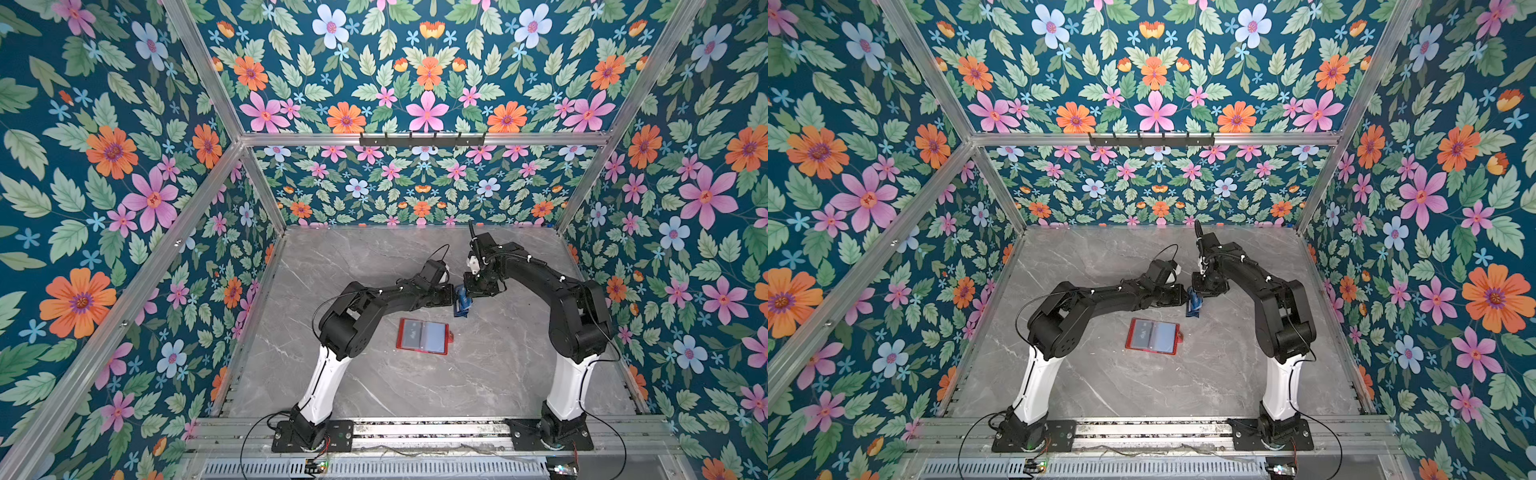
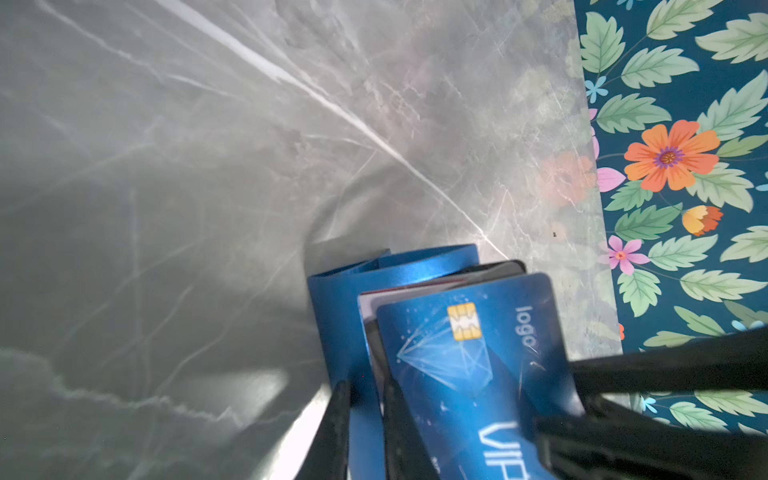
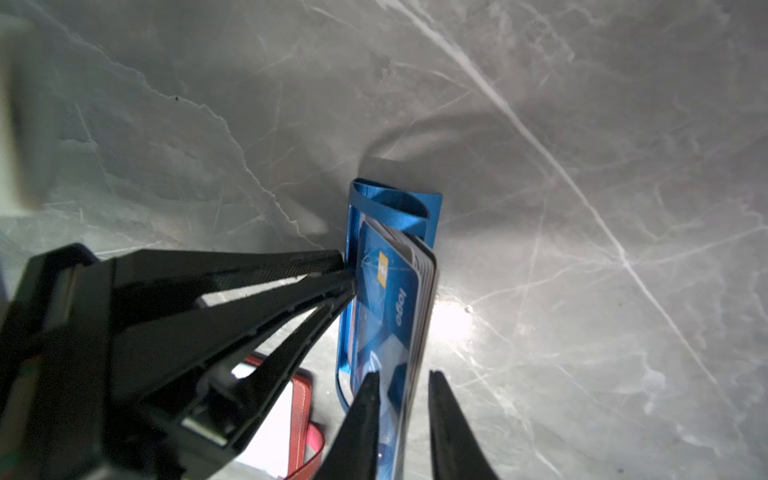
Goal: Put the credit cards into the card holder
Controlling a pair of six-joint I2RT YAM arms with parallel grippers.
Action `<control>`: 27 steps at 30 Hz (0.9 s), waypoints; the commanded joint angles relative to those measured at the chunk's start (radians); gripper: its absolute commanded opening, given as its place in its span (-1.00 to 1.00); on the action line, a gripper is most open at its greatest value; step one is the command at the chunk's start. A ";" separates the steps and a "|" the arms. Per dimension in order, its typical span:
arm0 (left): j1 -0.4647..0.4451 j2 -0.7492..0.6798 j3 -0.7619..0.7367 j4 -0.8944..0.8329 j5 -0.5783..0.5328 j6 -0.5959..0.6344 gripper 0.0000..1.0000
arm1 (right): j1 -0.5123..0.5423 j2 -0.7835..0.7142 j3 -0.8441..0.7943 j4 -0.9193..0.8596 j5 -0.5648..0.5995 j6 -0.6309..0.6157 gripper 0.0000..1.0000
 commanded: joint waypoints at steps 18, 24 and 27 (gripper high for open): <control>0.001 0.003 -0.007 -0.071 -0.020 0.008 -0.66 | 0.000 -0.060 -0.047 -0.020 -0.045 0.006 -0.66; 0.001 0.003 -0.008 -0.070 -0.020 0.008 -0.66 | 0.000 -0.079 -0.062 -0.020 -0.049 0.010 -0.66; 0.001 0.003 -0.009 -0.070 -0.020 0.009 -0.66 | 0.000 -0.088 -0.069 -0.020 -0.049 0.010 -0.66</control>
